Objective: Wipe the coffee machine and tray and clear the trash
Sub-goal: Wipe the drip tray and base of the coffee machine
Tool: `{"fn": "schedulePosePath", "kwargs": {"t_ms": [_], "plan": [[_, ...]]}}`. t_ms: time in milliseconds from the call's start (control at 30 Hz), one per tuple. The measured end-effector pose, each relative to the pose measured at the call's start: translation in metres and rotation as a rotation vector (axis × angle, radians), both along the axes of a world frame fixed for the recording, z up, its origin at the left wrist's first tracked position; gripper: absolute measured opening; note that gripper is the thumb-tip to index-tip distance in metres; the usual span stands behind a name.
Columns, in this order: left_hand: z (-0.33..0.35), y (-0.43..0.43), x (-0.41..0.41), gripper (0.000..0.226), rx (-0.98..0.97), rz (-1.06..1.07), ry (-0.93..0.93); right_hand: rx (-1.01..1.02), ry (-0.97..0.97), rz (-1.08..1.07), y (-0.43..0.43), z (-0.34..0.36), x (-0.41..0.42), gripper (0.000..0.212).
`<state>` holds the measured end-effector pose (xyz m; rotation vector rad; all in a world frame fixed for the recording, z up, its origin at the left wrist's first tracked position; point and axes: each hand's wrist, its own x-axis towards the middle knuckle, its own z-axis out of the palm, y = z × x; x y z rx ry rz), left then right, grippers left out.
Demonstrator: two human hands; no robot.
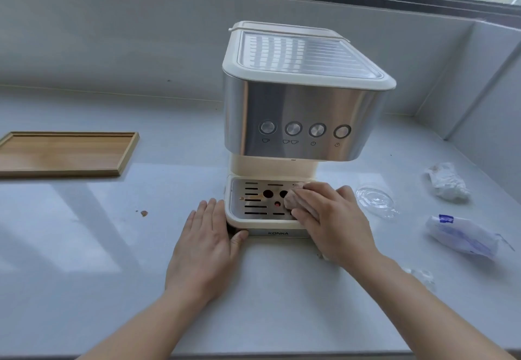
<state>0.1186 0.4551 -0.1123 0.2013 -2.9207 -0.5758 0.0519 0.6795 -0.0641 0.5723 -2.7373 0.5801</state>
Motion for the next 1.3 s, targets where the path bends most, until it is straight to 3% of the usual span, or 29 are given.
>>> {"fn": "schedulePosePath", "kwargs": {"t_ms": [200, 333, 500, 667, 800, 933, 1100, 1200, 1300], "plan": [[-0.003, 0.000, 0.000, 0.069, 0.001, 0.006, 0.010, 0.111, 0.006, -0.121, -0.027, 0.003, -0.034, 0.020], [-0.003, 0.000, -0.002, 0.069, 0.003, 0.006, 0.018, 0.072, 0.021, 0.044, -0.025, -0.002, -0.026, 0.018], [-0.005, 0.000, -0.001, 0.069, 0.013, 0.004, 0.021, 0.068, -0.033, -0.131, -0.035, 0.005, -0.042, 0.019], [-0.005, 0.000, -0.001, 0.070, 0.014, 0.003, 0.030, 0.067, 0.017, 0.046, -0.021, 0.000, -0.020, 0.013], [-0.006, 0.000, -0.001, 0.071, 0.015, 0.001, 0.024, 0.106, 0.001, -0.178, -0.018, 0.002, -0.037, 0.016], [-0.005, 0.000, -0.001, 0.071, 0.001, -0.004, 0.029, -0.164, -0.082, -0.015, -0.035, 0.008, -0.038, 0.016], [-0.005, -0.001, 0.000, 0.071, -0.001, -0.010, 0.035, 0.116, 0.005, 0.159, -0.022, 0.000, -0.025, 0.040], [-0.005, -0.001, 0.000, 0.071, -0.012, -0.007, 0.031, 0.048, 0.085, 0.230, 0.001, -0.011, -0.019, 0.041], [-0.005, -0.001, -0.001, 0.071, -0.016, -0.011, 0.022, -0.007, 0.058, 0.162, -0.016, -0.006, -0.024, 0.030]]}}
